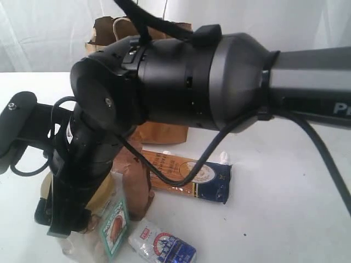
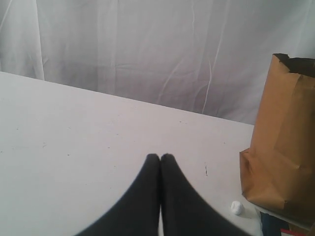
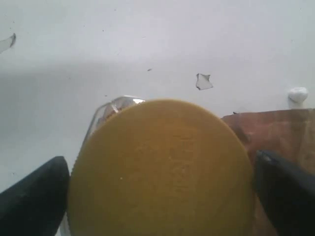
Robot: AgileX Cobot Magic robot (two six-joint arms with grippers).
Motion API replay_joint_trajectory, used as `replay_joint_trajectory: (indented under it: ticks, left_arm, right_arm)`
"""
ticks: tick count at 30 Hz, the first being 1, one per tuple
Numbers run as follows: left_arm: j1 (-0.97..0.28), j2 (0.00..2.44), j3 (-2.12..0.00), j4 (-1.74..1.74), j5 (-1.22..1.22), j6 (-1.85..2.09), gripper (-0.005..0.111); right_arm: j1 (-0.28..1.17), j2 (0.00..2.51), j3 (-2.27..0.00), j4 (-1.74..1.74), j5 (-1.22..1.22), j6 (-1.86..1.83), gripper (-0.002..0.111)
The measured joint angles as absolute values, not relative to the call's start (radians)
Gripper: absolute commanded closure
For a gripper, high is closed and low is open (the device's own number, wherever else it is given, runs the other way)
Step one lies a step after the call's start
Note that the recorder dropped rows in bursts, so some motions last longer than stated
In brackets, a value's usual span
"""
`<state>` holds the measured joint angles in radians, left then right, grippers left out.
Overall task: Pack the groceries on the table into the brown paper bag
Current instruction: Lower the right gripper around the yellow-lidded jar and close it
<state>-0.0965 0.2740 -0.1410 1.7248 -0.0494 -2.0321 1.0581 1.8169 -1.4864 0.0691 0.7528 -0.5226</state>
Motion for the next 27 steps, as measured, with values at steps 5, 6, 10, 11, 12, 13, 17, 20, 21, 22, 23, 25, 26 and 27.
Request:
replay_joint_trajectory:
  ticks: [5,6,10,11,12,13,17,20,21,22,23,25,26,27]
  left_arm:
    - [-0.097,0.274,-0.141,1.725,-0.052,-2.032,0.107]
    - [-0.097,0.274,-0.141,1.725,-0.052,-2.032,0.107]
    - [-0.097,0.274,-0.141,1.725,-0.053,-2.032,0.107]
    - [-0.097,0.274,-0.141,1.725,-0.053,-2.032,0.107]
    - [-0.097,0.274,-0.141,1.725,-0.053,-2.032,0.107]
    - [-0.097,0.274,-0.141,1.725,-0.053,-2.032,0.107]
    - [-0.097,0.274,-0.141,1.725,-0.054,-2.032,0.107]
    - [-0.097,0.274,-0.141,1.725,-0.055,-2.032,0.107]
    - [-0.097,0.274,-0.141,1.725,-0.055,-2.032,0.107]
    - [-0.097,0.274,-0.141,1.725,-0.055,-2.032,0.107]
    - [-0.097,0.274,-0.141,1.725,-0.055,-2.032,0.107]
    - [-0.097,0.274,-0.141,1.725,-0.055,-2.032,0.107]
    - [-0.097,0.274,-0.141,1.725,-0.057,-2.032,0.107]
    - [-0.097,0.274,-0.141,1.725,-0.057,-2.032,0.107]
  right_arm:
    - [1.058,1.819,-1.486,0.041,0.723,-0.523,0.016]
    - [1.058,1.821,-1.486,0.039,0.711,-0.523,0.016]
    - [1.058,1.821,-1.486,0.035,0.683,-0.517,0.016]
    - [1.058,1.821,-1.486,0.039,0.683,-0.514,0.016]
    - [1.058,1.821,-1.486,0.046,0.683,-0.504,0.016]
    - [1.058,1.821,-1.486,0.054,0.683,-0.49,0.016]
    - [1.058,1.821,-1.486,0.074,0.68,-0.454,0.015]
    - [1.058,1.821,-1.486,0.076,0.688,-0.448,0.004]
    - [1.058,1.821,-1.486,0.076,0.696,-0.448,0.003]
    - [1.058,1.821,-1.486,0.076,0.71,-0.448,0.003]
    - [1.058,1.821,-1.486,0.076,0.718,-0.448,0.003]
    - [1.058,1.821,-1.486,0.076,0.727,-0.448,0.003]
    - [1.058,1.821,-1.486,0.076,0.729,-0.448,0.003]
    - [1.058,1.821,-1.486,0.076,0.729,-0.448,0.003]
